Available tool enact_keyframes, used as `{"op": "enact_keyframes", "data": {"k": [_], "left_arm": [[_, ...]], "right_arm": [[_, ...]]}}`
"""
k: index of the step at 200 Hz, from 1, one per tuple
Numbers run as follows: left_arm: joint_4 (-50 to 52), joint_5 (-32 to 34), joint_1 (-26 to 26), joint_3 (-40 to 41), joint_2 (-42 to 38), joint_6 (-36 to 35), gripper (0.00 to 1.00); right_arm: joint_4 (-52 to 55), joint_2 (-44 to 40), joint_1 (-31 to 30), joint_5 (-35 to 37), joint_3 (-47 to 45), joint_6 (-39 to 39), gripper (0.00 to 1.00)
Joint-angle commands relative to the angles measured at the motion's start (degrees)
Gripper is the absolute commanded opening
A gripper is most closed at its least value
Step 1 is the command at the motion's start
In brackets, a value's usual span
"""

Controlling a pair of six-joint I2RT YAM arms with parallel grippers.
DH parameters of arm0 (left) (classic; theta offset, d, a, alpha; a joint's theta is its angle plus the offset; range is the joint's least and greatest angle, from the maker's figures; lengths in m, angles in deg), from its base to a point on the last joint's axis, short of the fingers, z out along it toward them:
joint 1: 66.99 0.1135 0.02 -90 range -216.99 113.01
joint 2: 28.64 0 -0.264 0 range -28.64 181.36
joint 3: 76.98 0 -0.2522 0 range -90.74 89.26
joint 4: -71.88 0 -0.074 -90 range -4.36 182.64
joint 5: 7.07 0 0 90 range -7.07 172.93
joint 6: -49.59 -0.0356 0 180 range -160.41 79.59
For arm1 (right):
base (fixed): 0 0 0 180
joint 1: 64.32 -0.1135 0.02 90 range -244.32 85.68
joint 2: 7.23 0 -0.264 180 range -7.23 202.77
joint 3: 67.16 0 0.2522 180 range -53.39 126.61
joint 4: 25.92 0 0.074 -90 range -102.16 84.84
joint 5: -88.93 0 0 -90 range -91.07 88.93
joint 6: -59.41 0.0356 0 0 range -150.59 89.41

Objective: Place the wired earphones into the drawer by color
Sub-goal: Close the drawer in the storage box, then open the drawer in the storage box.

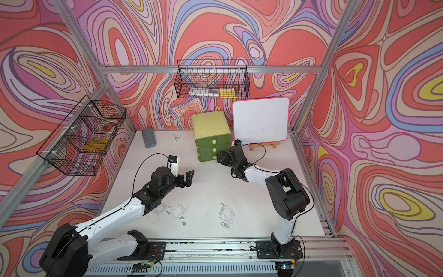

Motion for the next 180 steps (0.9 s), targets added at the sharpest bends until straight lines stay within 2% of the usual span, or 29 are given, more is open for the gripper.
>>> {"op": "enact_keyframes", "data": {"k": [1, 19, 64, 123, 180], "left_arm": [[-1.83, 1.47, 0.31, 1.14, -1.90, -1.39, 0.99], [-2.35, 1.80, 0.34, 1.73, -2.79, -1.52, 0.99], [-2.71, 1.77, 0.34, 1.73, -3.31, -1.44, 0.99], [-3.19, 2.54, 0.33, 1.73, -3.86, -1.35, 0.99], [-3.28, 2.94, 0.35, 3.60, -3.93, -1.35, 0.99]], "right_arm": [[-5.97, -0.68, 0.33, -6.23, -2.74, -2.61, 0.89], [-11.92, 0.69, 0.33, -9.40, -4.65, -2.12, 0.86], [-19.42, 5.76, 0.31, -11.57, -5.07, 1.21, 0.79], [-28.84, 11.94, 0.16, -9.33, -5.31, 4.21, 0.68], [-33.11, 15.59, -1.47, -4.38, -4.80, 5.81, 0.59]]}}
